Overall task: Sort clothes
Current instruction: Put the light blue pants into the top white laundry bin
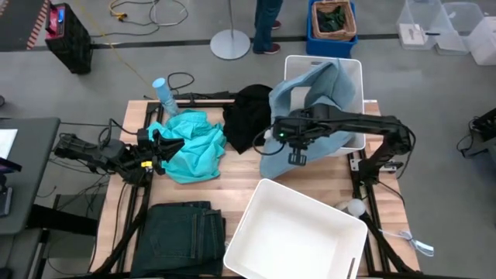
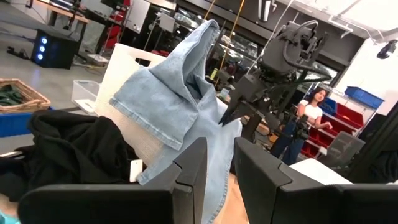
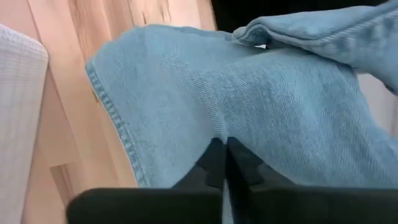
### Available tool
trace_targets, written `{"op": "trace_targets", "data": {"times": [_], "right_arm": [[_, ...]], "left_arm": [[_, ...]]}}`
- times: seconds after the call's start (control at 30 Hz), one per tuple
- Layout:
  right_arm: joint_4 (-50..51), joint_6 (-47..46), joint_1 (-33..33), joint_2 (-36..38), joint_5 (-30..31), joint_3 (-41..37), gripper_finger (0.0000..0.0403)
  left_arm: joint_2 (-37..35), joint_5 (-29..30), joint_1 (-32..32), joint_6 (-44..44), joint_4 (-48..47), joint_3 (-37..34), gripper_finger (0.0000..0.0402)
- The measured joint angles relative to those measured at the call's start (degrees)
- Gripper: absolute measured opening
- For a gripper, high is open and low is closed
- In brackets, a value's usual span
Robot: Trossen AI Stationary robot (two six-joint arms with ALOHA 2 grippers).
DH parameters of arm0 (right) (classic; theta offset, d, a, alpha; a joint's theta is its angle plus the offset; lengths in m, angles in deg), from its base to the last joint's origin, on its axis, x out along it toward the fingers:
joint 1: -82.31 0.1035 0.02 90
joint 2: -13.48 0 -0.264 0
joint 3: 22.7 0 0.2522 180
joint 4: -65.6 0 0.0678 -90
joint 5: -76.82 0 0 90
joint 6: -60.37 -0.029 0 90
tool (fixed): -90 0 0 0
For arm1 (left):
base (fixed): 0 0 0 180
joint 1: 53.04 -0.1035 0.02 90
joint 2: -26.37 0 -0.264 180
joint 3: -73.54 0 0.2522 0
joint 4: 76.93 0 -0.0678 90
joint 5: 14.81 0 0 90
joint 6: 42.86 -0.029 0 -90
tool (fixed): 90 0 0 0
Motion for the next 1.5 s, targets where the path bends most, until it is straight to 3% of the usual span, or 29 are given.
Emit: {"op": "trace_targets", "data": {"times": [0.17,0.37,0.57,0.83,0.93,1.13,1.33,1.5], "right_arm": [[-0.25,-2.21,0.00,3.32,0.53,-0.02,0.0006],[-0.39,-6.18,-0.02,10.18,7.70,-0.02,0.0001],[-0.34,-13.41,-0.33,18.26,20.98,-0.02,0.0001],[1.60,-29.62,-0.80,27.33,43.81,0.00,0.0000],[4.04,-33.75,-3.00,28.94,47.75,0.00,0.0000],[4.79,-35.03,-10.82,27.88,48.00,0.00,0.0000],[4.76,-26.30,-19.27,21.69,35.41,-0.52,0.0007],[4.07,-21.42,-22.42,15.14,25.67,-2.07,0.0075]], "left_arm": [[0.00,0.00,0.00,-0.01,-0.03,0.00,0.0074],[0.01,0.00,0.01,-0.01,-0.01,0.01,0.0074],[0.00,0.00,0.02,-0.01,-0.01,0.02,0.0074],[0.02,0.00,0.02,0.47,0.01,0.00,0.0074],[0.00,-0.02,0.02,0.92,0.03,0.00,0.0074],[0.02,0.00,0.02,1.39,0.01,0.01,0.0074],[0.00,0.00,0.01,1.46,0.01,0.00,0.0074],[0.00,0.00,0.02,1.47,0.03,0.00,0.0074]]}}
